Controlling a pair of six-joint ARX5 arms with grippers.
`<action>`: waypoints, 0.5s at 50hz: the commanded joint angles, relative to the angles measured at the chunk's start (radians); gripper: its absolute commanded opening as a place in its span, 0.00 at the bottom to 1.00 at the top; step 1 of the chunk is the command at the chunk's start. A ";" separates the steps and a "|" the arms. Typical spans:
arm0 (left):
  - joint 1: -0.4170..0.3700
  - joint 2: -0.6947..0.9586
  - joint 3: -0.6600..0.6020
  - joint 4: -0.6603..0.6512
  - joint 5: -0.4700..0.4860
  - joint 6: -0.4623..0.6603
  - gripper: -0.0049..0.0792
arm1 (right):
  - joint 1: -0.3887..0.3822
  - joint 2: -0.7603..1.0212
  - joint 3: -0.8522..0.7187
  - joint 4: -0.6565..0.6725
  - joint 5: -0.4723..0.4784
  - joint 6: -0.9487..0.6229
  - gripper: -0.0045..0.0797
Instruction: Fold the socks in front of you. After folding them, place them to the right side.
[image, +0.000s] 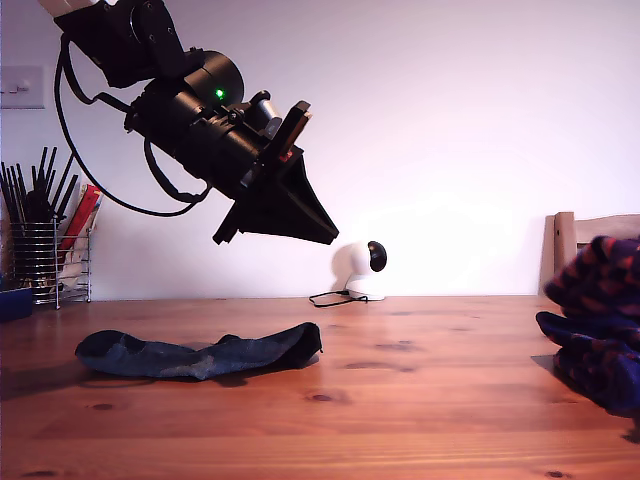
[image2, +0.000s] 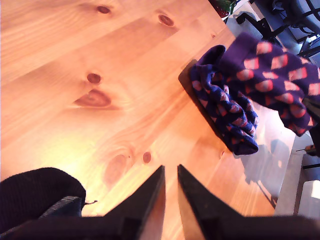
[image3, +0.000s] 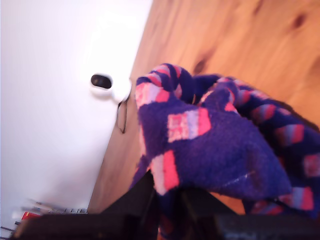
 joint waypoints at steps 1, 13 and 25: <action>0.001 0.012 0.006 0.003 0.003 0.008 0.13 | -0.014 0.013 -0.017 0.017 -0.007 -0.008 0.04; 0.001 0.012 0.006 0.008 0.003 0.008 0.13 | -0.062 0.089 -0.017 0.088 -0.074 -0.011 0.04; 0.001 0.012 0.006 0.007 0.003 0.008 0.13 | -0.092 0.249 -0.017 0.216 -0.121 -0.005 0.04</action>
